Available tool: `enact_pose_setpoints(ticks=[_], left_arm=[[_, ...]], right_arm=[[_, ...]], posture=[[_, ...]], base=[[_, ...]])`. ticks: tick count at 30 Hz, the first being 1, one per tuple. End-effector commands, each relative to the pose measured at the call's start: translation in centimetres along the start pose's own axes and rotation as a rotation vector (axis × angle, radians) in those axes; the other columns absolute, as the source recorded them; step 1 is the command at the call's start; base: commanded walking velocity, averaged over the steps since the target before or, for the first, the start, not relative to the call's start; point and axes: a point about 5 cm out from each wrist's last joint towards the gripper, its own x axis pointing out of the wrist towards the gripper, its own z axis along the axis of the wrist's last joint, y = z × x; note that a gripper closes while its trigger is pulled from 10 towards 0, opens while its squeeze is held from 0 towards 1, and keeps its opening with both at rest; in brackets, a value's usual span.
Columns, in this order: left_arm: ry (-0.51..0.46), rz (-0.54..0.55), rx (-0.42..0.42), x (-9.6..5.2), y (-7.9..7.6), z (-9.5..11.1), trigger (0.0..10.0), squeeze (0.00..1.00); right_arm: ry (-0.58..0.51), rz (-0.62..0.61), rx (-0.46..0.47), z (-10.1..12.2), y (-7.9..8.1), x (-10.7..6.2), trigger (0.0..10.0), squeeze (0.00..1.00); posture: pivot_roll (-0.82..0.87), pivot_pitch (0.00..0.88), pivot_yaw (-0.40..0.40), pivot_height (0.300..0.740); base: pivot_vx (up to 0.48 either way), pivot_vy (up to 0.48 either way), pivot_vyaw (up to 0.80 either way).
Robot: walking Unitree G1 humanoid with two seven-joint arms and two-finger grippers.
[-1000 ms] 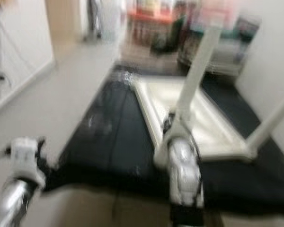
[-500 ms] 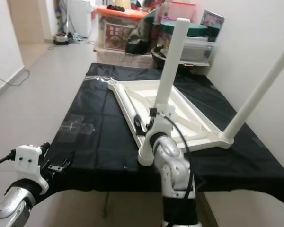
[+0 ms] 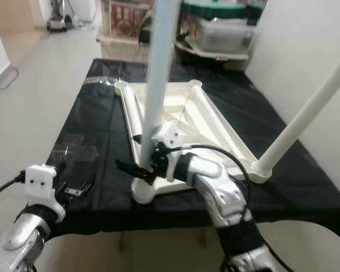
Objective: Building children table
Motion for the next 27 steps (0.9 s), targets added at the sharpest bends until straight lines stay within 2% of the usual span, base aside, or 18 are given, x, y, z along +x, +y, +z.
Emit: enact_pose_setpoints(ticks=[1,4,5,8,9,10,11,12,14,15,16,17,18,19,21,24,25,27], left_arm=[[0.017,0.002,0.001,-0.1,-0.1,-0.4,10.0,0.0],[0.015,0.005,0.002,-0.2,-0.1,-0.4,10.0,0.0],[0.015,0.007,0.003,-0.2,0.0,-0.4,10.0,0.0],[0.015,0.009,0.004,-0.2,0.0,-0.4,10.0,0.0],[0.015,0.01,0.004,-0.2,0.0,-0.4,10.0,0.0],[0.016,0.009,0.004,-0.3,-0.1,-0.5,10.0,0.0],[0.016,0.009,0.004,-0.3,-0.1,-0.5,10.0,0.0],[0.016,0.007,0.005,-0.3,-0.2,-0.5,10.0,0.0],[0.016,0.007,0.005,-0.3,-0.2,-0.5,10.0,0.0],[0.017,0.007,0.005,-0.3,-0.2,-0.5,10.0,0.0],[0.018,0.007,0.005,-0.4,-0.2,-0.5,10.0,0.0],[0.021,0.02,-0.002,-0.5,0.1,-0.5,10.0,0.0],[0.021,0.02,-0.002,-0.5,0.1,-0.5,10.0,0.0],[0.022,0.023,-0.004,-0.5,0.1,-0.5,10.0,0.0],[0.024,0.023,-0.002,-0.5,0.1,-0.5,10.0,0.0],[0.026,0.02,-0.002,-0.5,0.1,-0.6,10.0,0.0],[0.026,0.016,-0.003,-0.3,0.0,-0.6,10.0,0.0],[0.026,0.014,-0.004,-0.3,-0.1,-0.6,10.0,0.0]], right_arm=[[0.034,0.024,-0.005,-0.6,-0.2,0.4,8.2,0.0],[0.057,0.029,-0.003,-1.1,-0.9,0.7,7.3,0.0],[0.094,-0.062,0.009,-1.6,-2.2,0.8,0.0,0.0],[0.127,-0.189,0.014,-2.0,-3.5,0.7,0.0,0.0],[0.182,-0.42,0.046,-2.6,-5.3,0.4,0.0,0.0],[0.253,-0.859,0.166,-3.9,-8.0,-1.8,0.0,0.0],[0.253,-0.859,0.166,-3.9,-8.0,-1.8,0.0,0.0],[0.31,-1.191,0.316,-5.4,-8.8,-4.3,0.0,0.0],[0.31,-1.191,0.316,-5.4,-8.8,-4.3,0.0,0.0],[0.325,-1.312,0.374,-6.0,-8.5,-5.4,0.0,0.0],[0.31,-1.349,0.381,-6.2,-7.5,-5.5,0.0,0.0],[0.275,-1.242,0.444,-6.1,-4.4,-3.4,0.0,0.0],[0.275,-1.242,0.444,-6.1,-4.4,-3.4,0.0,0.0],[0.268,-1.175,0.475,-6.0,-3.4,-2.5,10.0,0.0],[0.267,-1.127,0.48,-5.6,-2.7,-1.7,10.0,0.0],[0.134,-0.992,0.435,-3.6,-1.9,0.0,10.0,0.0],[0.036,-0.927,0.402,-2.2,-2.1,0.9,10.0,1.0],[0.014,-0.917,0.387,-1.8,-2.3,0.9,10.0,1.0]], posture=[[0.17,0.0,-0.166,0.74],[0.18,0.0,-0.173,0.74],[0.18,0.0,-0.176,0.74],[0.18,0.0,-0.176,0.74],[0.18,0.0,-0.18,0.74],[0.18,0.0,-0.179,0.74],[0.18,0.0,-0.179,0.74],[0.17,0.0,-0.175,0.74],[0.17,0.0,-0.175,0.74],[0.17,0.0,-0.175,0.74],[0.17,0.0,-0.168,0.74],[0.16,0.0,-0.156,0.74],[0.16,0.0,-0.156,0.74],[0.16,0.0,-0.152,0.74],[0.16,0.0,-0.151,0.74],[0.15,0.0,-0.148,0.74],[0.15,0.0,-0.149,0.74],[0.15,0.0,-0.152,0.74]], base=[[0.0,0.0,0.0],[0.0,0.0,0.0],[0.0,0.0,0.0],[0.0,0.0,0.0],[0.0,0.0,0.0],[0.0,0.0,0.0],[0.0,0.0,0.0],[0.0,0.0,0.0],[0.0,0.0,0.0],[0.0,0.0,0.0],[0.0,0.0,0.0],[0.0,0.0,0.0],[0.0,0.0,0.0],[0.0,0.0,0.0],[0.0,0.0,0.0],[0.0,0.0,0.0],[0.0,0.0,0.0],[0.0,0.0,0.0]])
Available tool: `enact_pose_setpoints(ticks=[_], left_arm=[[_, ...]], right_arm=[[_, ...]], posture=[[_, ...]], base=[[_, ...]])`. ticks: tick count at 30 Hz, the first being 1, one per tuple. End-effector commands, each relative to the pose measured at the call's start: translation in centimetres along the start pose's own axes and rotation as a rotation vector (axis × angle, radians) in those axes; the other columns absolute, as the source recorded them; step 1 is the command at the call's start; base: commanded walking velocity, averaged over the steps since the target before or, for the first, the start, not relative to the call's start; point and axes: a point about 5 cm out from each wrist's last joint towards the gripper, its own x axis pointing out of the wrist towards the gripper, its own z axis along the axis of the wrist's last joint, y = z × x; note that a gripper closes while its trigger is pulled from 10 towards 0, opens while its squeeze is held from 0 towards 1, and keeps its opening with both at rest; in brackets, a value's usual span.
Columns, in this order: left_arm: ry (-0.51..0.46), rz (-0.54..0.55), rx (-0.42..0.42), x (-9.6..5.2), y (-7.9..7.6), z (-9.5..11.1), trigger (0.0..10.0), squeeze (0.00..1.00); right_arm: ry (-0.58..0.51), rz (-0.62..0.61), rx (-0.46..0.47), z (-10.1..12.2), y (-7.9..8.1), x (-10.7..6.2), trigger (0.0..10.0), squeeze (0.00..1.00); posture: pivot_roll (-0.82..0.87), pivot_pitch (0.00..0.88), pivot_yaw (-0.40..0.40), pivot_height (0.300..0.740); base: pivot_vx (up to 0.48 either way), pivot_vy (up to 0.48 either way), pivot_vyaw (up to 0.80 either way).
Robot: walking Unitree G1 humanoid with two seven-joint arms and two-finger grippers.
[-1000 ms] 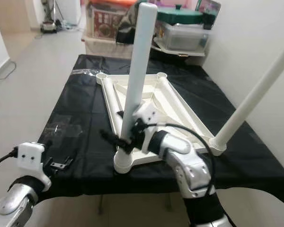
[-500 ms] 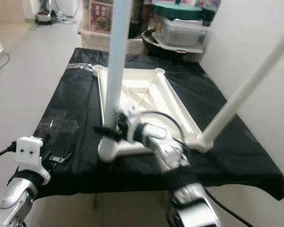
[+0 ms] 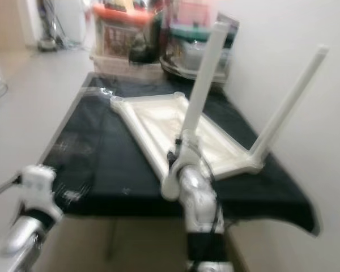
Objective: Building children table
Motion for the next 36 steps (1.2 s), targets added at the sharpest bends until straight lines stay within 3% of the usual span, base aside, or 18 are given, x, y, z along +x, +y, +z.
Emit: enact_pose_setpoints(ticks=[1,3,4,5,8,9,10,11,12,14,20,24,26,31,32,34,35,36], left_arm=[[-0.005,-0.016,0.001,0.4,-0.3,0.1,10.0,0.0],[-0.006,-0.017,0.001,0.4,-0.3,0.1,10.0,0.0],[-0.007,-0.016,0.001,0.4,-0.3,0.2,10.0,0.0],[-0.009,-0.015,0.0,0.4,-0.3,0.2,10.0,0.0],[-0.01,-0.014,0.0,0.5,-0.2,0.2,10.0,0.0],[-0.012,-0.016,0.0,0.5,-0.3,0.2,10.0,0.0],[-0.012,-0.016,0.0,0.5,-0.3,0.2,10.0,0.0],[-0.014,-0.017,0.0,0.5,-0.3,0.2,10.0,0.0],[-0.014,-0.017,0.0,0.5,-0.3,0.2,10.0,0.0],[-0.018,-0.016,0.0,0.6,-0.3,0.2,10.0,0.0],[-0.021,-0.015,0.0,0.6,-0.3,0.2,10.0,0.0],[-0.023,-0.015,0.001,0.6,-0.3,0.2,10.0,0.0],[-0.024,-0.01,0.004,0.5,-0.3,0.2,10.0,0.0],[-0.024,-0.007,0.005,0.5,-0.1,0.2,10.0,0.0],[-0.023,-0.007,0.006,0.5,-0.1,0.2,10.0,0.0],[-0.022,-0.007,0.006,0.5,0.0,0.2,10.0,0.0],[-0.022,-0.008,0.006,0.6,0.0,0.2,10.0,0.0],[-0.022,-0.008,0.006,0.6,0.0,0.2,10.0,0.0]], right_arm=[[-0.056,0.097,0.013,1.4,1.4,0.3,10.0,1.0],[-0.061,0.131,0.014,1.9,1.6,0.3,10.0,1.0],[-0.074,0.194,0.005,2.6,2.1,0.1,10.0,0.77],[-0.102,0.299,-0.027,3.3,2.7,-0.2,10.0,0.0],[-0.127,0.408,-0.069,4.0,3.2,-0.7,10.0,0.0],[-0.133,0.567,-0.117,4.0,3.8,-1.4,10.0,0.0],[-0.133,0.567,-0.117,4.0,3.8,-1.4,10.0,0.0],[-0.126,0.673,-0.18,3.5,4.0,-1.6,10.0,0.0],[-0.126,0.673,-0.18,3.5,4.0,-1.6,10.0,0.0],[-0.072,0.789,-0.265,2.1,4.1,-1.0,10.0,0.0],[-0.024,0.781,-0.303,1.1,3.9,0.6,10.0,0.0],[-0.013,0.729,-0.323,1.1,3.8,1.7,10.0,0.0],[-0.007,0.641,-0.312,1.3,3.5,2.7,10.0,0.0],[-0.044,0.648,-0.267,1.6,3.3,2.6,10.0,0.0],[-0.069,0.651,-0.229,1.7,3.4,2.7,1.6,0.0],[-0.085,0.65,-0.203,1.7,3.4,2.7,1.6,0.0],[-0.095,0.605,-0.174,1.7,3.3,3.0,0.0,0.0],[-0.095,0.605,-0.174,1.7,3.3,3.0,0.0,0.0]], posture=[[0.15,0.0,-0.152,0.74],[0.15,0.0,-0.152,0.74],[0.15,0.0,-0.155,0.74],[0.15,0.0,-0.157,0.74],[0.15,0.0,-0.157,0.74],[0.16,0.0,-0.162,0.74],[0.16,0.0,-0.162,0.74],[0.16,0.0,-0.163,0.74],[0.16,0.0,-0.163,0.74],[0.18,0.0,-0.177,0.74],[0.19,0.0,-0.184,0.74],[0.21,0.0,-0.194,0.74],[0.21,0.0,-0.196,0.74],[0.21,0.0,-0.192,0.74],[0.2,0.0,-0.189,0.74],[0.2,0.0,-0.189,0.74],[0.2,0.0,-0.186,0.74],[0.2,0.0,-0.186,0.74]], base=[[0.0,0.0,0.0],[0.0,0.0,0.0],[0.0,0.0,0.0],[0.0,0.0,0.0],[0.0,0.0,0.0],[0.0,0.0,0.0],[0.0,0.0,0.0],[0.0,0.0,0.0],[0.0,0.0,0.0],[0.0,0.0,0.0],[0.0,0.0,0.0],[0.0,0.0,0.0],[0.0,0.0,0.0],[0.0,0.0,0.0],[0.0,0.0,0.0],[0.0,0.0,0.0],[0.0,0.0,0.0],[0.0,0.0,0.0]])
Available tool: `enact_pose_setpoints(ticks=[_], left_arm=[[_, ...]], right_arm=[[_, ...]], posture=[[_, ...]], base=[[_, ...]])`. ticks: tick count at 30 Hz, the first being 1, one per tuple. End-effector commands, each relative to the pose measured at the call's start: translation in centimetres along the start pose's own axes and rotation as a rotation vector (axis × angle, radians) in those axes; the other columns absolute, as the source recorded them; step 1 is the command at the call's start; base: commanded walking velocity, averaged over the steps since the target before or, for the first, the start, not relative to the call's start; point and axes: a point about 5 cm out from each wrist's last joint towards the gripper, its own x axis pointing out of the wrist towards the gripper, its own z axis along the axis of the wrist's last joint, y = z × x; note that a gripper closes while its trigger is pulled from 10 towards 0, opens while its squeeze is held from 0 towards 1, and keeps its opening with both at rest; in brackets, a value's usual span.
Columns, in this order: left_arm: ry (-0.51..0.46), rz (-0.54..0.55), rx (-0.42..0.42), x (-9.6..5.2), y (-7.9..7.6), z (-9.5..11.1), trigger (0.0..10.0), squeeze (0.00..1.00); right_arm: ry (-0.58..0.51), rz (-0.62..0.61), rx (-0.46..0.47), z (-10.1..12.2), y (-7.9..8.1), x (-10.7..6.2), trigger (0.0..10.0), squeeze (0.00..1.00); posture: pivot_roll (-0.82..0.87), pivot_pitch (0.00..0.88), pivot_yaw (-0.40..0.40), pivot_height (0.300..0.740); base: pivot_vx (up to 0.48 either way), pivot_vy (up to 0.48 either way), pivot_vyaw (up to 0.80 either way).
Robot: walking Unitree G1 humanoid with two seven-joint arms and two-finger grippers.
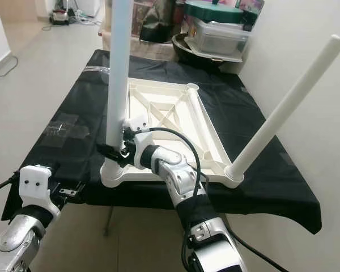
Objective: Building children table
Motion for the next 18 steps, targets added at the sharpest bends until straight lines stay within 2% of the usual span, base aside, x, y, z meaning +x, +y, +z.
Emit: enact_pose_setpoints(ticks=[1,2,3,4,5,6,8,9,11,12,15,16,18], left_arm=[[0.016,-0.008,0.003,-0.1,-0.1,-0.4,10.0,0.0],[0.016,-0.008,0.003,-0.1,-0.1,-0.4,10.0,0.0],[0.016,-0.01,0.003,0.0,-0.1,-0.4,10.0,0.0],[0.017,-0.011,0.003,0.0,-0.1,-0.4,10.0,0.0],[0.017,-0.011,0.003,0.0,-0.1,-0.4,10.0,0.0],[0.017,-0.011,0.003,-0.1,-0.1,-0.4,10.0,0.0],[0.017,-0.011,0.003,-0.1,-0.1,-0.4,10.0,0.0],[0.018,-0.012,0.004,-0.1,-0.2,-0.4,10.0,0.0],[0.02,-0.012,0.005,-0.1,-0.2,-0.5,10.0,0.0],[0.02,-0.012,0.005,-0.1,-0.2,-0.5,10.0,0.0],[0.023,-0.014,0.004,-0.1,-0.2,-0.6,10.0,0.0],[0.025,-0.015,0.003,-0.1,-0.3,-0.7,10.0,0.0],[0.026,-0.016,0.003,0.0,-0.3,-0.7,10.0,0.0]], right_arm=[[-0.002,-0.24,0.038,-0.4,-2.5,-0.7,0.0,0.0],[-0.002,-0.24,0.038,-0.4,-2.5,-0.7,0.0,0.0],[0.04,-0.499,0.095,-1.2,-4.4,-1.3,0.0,0.0],[0.097,-0.772,0.159,-2.6,-6.1,-2.6,0.0,0.0],[0.097,-0.772,0.159,-2.6,-6.1,-2.6,0.0,0.0],[0.142,-0.945,0.2,-3.6,-6.9,-3.7,0.0,0.0],[0.142,-0.945,0.2,-3.6,-6.9,-3.7,0.0,0.0],[0.174,-1.054,0.218,-4.4,-7.2,-4.6,0.0,0.0],[0.192,-1.15,0.196,-5.2,-6.2,-5.6,0.0,0.0],[0.192,-1.167,0.189,-5.3,-5.7,-5.8,0.0,0.0],[0.201,-1.105,0.213,-5.3,-4.9,-5.2,0.0,0.0],[0.188,-1.055,0.241,-5.1,-4.7,-4.7,8.3,0.0],[0.177,-1.024,0.261,-4.9,-4.7,-4.3,8.3,0.0]], posture=[[0.2,0.0,-0.185,0.74],[0.2,0.0,-0.185,0.74],[0.2,0.0,-0.185,0.74],[0.2,0.0,-0.185,0.74],[0.2,0.0,-0.185,0.74],[0.19,0.0,-0.186,0.74],[0.19,0.0,-0.186,0.74],[0.19,0.0,-0.185,0.74],[0.19,0.0,-0.183,0.74],[0.19,0.0,-0.183,0.74],[0.18,0.0,-0.18,0.74],[0.17,0.0,-0.174,0.74],[0.17,0.0,-0.174,0.74]], base=[[0.0,0.0,0.0],[0.0,0.0,0.0],[0.0,0.0,0.0],[0.0,0.0,0.0],[0.0,0.0,0.0],[0.0,0.0,0.0],[0.0,0.0,0.0],[0.0,0.0,0.0],[0.0,0.0,0.0],[0.0,0.0,0.0],[0.0,0.0,0.0],[0.0,0.0,0.0],[0.0,0.0,0.0]])
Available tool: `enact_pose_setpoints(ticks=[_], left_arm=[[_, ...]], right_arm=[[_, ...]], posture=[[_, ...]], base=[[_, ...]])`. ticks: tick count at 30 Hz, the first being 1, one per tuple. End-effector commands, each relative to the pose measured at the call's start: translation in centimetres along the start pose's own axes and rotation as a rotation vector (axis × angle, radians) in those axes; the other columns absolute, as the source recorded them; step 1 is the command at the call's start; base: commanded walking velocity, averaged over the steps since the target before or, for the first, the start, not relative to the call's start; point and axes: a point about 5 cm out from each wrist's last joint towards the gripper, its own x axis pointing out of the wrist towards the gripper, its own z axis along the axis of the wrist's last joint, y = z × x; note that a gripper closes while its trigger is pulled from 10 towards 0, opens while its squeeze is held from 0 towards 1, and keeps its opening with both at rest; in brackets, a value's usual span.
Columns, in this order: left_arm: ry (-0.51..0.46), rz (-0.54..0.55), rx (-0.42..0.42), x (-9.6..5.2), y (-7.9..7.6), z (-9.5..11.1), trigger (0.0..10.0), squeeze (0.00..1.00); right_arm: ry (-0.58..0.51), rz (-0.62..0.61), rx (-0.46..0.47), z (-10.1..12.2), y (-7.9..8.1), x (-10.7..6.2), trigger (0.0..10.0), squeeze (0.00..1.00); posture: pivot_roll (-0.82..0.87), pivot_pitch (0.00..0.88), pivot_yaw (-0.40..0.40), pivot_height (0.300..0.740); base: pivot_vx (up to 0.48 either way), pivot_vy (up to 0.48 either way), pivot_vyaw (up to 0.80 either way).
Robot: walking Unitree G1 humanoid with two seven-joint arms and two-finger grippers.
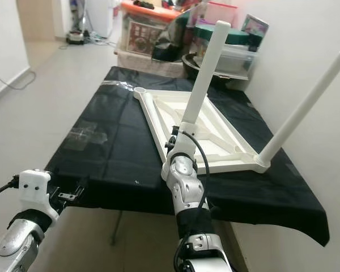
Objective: Building children table
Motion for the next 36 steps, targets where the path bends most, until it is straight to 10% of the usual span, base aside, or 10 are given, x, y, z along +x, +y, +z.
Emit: enact_pose_setpoints(ticks=[1,2,8,9,16,25,27,28,30,36], left_arm=[[0.011,-0.019,0.005,0.1,-0.3,-0.3,10.0,0.0],[0.011,-0.02,0.005,0.1,-0.4,-0.3,10.0,0.0],[0.008,-0.018,0.004,0.0,-0.4,-0.3,10.0,0.0],[0.008,-0.017,0.003,0.0,-0.3,-0.3,10.0,0.0],[0.005,-0.018,0.001,0.0,-0.4,-0.2,10.0,0.0],[0.0,-0.026,0.0,0.3,-0.5,-0.2,10.0,0.0],[0.0,-0.026,0.0,0.3,-0.5,-0.2,10.0,0.0],[-0.001,-0.024,0.001,0.3,-0.5,-0.1,10.0,0.0],[-0.002,-0.02,0.003,0.2,-0.5,-0.1,10.0,0.0],[0.0,-0.009,0.004,-0.1,-0.4,-0.1,10.0,0.0]], right_arm=[[0.08,0.104,0.051,-1.4,1.1,0.1,10.0,0.0],[0.04,0.166,0.056,-0.8,1.6,0.0,10.0,1.0],[-0.034,0.344,0.045,1.3,2.5,-0.6,10.0,1.0],[-0.051,0.443,0.04,2.1,2.7,-0.6,10.0,0.0],[-0.157,0.882,-0.117,4.2,2.0,-1.2,10.0,0.0],[-0.045,1.322,-0.245,1.0,3.9,-2.7,9.6,0.0],[-0.045,1.322,-0.245,1.0,3.9,-2.7,9.6,0.0],[-0.038,1.306,-0.257,0.6,4.7,-2.4,1.8,0.0],[-0.042,1.23,-0.258,0.6,5.4,-1.6,0.0,0.0],[-0.02,0.425,-0.207,1.4,1.8,3.0,0.0,0.0]], posture=[[0.17,0.0,-0.175,0.74],[0.17,0.0,-0.175,0.74],[0.18,0.0,-0.178,0.74],[0.18,0.0,-0.18,0.74],[0.18,0.0,-0.184,0.74],[0.19,0.0,-0.189,0.74],[0.19,0.0,-0.189,0.74],[0.21,0.0,-0.199,0.74],[0.21,0.0,-0.203,0.74],[0.2,0.0,-0.206,0.74]], base=[[0.0,0.0,0.0],[0.0,0.0,0.0],[0.0,0.0,0.0],[0.0,0.0,0.0],[0.0,0.0,0.0],[0.0,0.0,0.0],[0.0,0.0,0.0],[0.0,0.0,0.0],[0.0,0.0,0.0],[0.0,0.0,0.0]])
